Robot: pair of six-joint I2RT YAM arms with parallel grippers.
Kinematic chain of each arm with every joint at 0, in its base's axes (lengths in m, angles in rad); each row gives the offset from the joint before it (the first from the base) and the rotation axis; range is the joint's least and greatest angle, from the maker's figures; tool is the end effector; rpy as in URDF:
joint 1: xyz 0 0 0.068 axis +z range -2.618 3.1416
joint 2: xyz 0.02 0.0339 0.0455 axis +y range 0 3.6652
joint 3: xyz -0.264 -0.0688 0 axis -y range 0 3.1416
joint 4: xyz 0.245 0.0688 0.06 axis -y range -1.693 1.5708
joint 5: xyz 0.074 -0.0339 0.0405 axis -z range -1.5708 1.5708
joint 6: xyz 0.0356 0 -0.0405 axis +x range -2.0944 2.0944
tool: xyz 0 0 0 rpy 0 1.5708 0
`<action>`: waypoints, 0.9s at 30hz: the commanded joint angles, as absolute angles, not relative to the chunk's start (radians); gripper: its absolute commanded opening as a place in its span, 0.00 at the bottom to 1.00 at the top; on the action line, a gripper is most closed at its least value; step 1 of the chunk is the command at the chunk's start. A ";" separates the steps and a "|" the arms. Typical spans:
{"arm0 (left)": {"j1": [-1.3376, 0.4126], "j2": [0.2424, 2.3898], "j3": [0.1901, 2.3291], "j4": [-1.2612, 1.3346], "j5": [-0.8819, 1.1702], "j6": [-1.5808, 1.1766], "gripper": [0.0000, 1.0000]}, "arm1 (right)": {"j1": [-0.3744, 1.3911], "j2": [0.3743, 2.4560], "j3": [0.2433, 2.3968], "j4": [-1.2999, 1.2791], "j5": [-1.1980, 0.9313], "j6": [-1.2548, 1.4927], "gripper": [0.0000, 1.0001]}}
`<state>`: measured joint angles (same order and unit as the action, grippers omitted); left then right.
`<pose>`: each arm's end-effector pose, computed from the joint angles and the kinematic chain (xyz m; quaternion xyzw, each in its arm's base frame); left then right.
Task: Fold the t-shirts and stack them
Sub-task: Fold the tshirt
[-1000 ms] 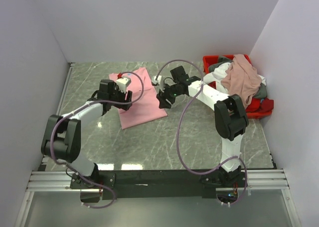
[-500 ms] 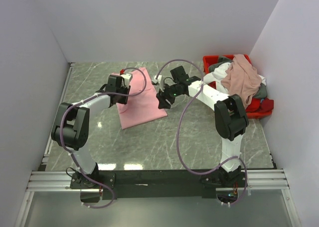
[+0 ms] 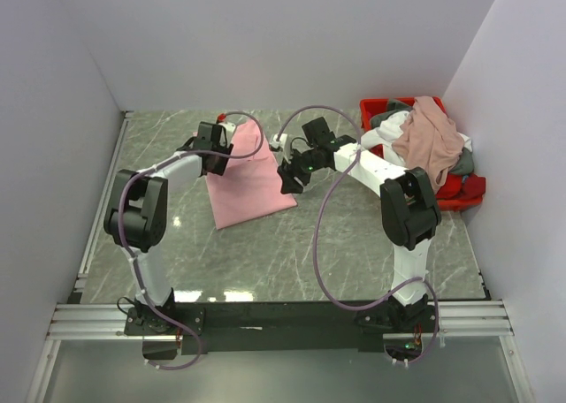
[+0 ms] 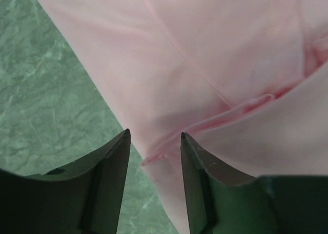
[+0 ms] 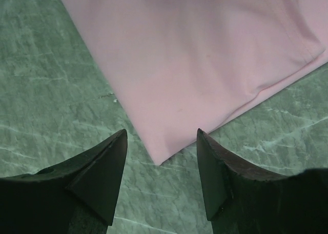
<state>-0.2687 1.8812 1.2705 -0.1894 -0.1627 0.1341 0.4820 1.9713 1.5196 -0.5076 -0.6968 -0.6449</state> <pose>0.3985 -0.1038 0.1953 0.1548 0.9110 0.0499 0.3789 0.3684 0.2185 0.2207 -0.5656 0.7029 0.3015 0.3085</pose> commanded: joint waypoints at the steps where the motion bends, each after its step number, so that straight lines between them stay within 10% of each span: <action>1: -0.268 1.899 1.324 -0.195 -0.251 0.186 0.51 | 0.482 1.913 1.539 -0.525 -0.695 -0.660 0.63; 9: -0.271 1.532 1.131 -0.091 -0.117 0.083 0.54 | 0.492 1.824 1.410 -0.672 -0.700 -1.216 0.70; 15: -0.342 1.172 0.708 -0.024 0.262 0.670 0.70 | 0.508 1.802 1.241 -0.468 -0.563 -1.454 0.77; 27: -0.454 1.291 0.591 -0.057 0.239 0.854 0.62 | 0.523 1.813 1.203 -0.330 -0.612 -1.454 0.78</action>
